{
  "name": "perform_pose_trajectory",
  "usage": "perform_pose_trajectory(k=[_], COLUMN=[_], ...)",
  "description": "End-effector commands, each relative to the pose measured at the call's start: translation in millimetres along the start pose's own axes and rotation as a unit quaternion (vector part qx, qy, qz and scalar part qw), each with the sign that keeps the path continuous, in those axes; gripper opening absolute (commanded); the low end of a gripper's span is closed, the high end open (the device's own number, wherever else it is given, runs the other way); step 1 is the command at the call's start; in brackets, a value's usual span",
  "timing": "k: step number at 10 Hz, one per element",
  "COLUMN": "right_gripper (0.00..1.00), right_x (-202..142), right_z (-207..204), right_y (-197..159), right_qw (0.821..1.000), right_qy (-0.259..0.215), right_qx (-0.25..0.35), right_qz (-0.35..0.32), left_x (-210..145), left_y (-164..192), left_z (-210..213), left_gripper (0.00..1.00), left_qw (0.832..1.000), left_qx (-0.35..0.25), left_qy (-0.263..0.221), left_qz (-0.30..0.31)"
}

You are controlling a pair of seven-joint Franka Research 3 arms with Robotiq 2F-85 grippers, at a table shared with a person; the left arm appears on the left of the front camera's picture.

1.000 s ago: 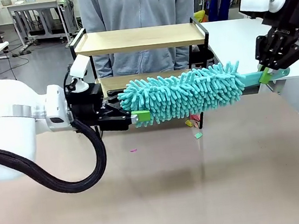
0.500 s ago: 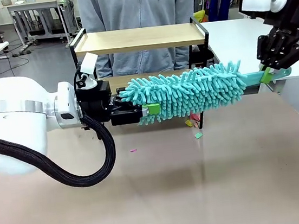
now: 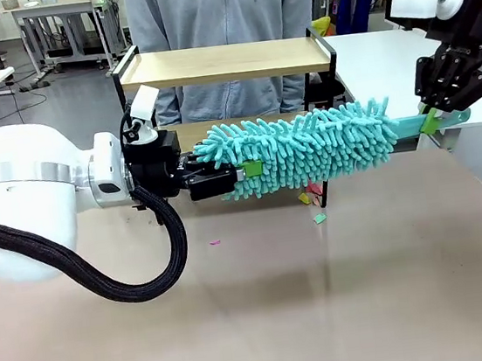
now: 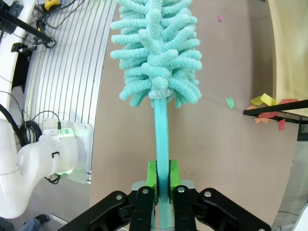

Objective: Clean the shelf.
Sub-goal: Hand the Duster back to the human.

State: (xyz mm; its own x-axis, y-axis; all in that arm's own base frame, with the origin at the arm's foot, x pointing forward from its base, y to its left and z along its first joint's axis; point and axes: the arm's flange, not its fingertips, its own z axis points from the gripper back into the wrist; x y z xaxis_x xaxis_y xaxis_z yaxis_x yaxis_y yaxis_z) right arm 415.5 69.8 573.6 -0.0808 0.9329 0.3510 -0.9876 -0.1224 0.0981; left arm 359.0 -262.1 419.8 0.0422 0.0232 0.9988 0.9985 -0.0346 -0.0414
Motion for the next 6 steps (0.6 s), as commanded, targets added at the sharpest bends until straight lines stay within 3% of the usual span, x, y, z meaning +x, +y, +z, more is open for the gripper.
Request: perform_pose_trajectory(k=[1, 4, 5, 6], right_gripper=[0.13, 0.13, 0.13, 0.13], right_x=[3.0, 3.0, 3.0, 3.0], right_z=[-0.7, -0.7, -0.7, -0.7], right_y=[1.4, 1.4, 1.4, 1.4], right_qw=[1.0, 1.0, 1.0, 1.0], right_qy=[-0.01, -0.01, -0.01, -0.01], right_qx=[0.002, 0.002, 0.002, 0.002], right_qz=[0.012, 0.012, 0.012, 0.012], left_x=[3.1, 3.9, 0.8, 0.8], left_y=[-2.4, -3.8, -0.6, -0.6], left_z=[-7.8, -9.9, -0.6, -0.6], left_gripper=[0.0, 0.0, 0.0, 0.0], left_qw=[1.0, 0.999, 1.0, 1.0], left_qx=[-0.007, -0.021, -0.002, -0.002], left_qy=[-0.015, -0.033, -0.002, -0.002], left_qz=[-0.009, -0.024, -0.001, -0.001])
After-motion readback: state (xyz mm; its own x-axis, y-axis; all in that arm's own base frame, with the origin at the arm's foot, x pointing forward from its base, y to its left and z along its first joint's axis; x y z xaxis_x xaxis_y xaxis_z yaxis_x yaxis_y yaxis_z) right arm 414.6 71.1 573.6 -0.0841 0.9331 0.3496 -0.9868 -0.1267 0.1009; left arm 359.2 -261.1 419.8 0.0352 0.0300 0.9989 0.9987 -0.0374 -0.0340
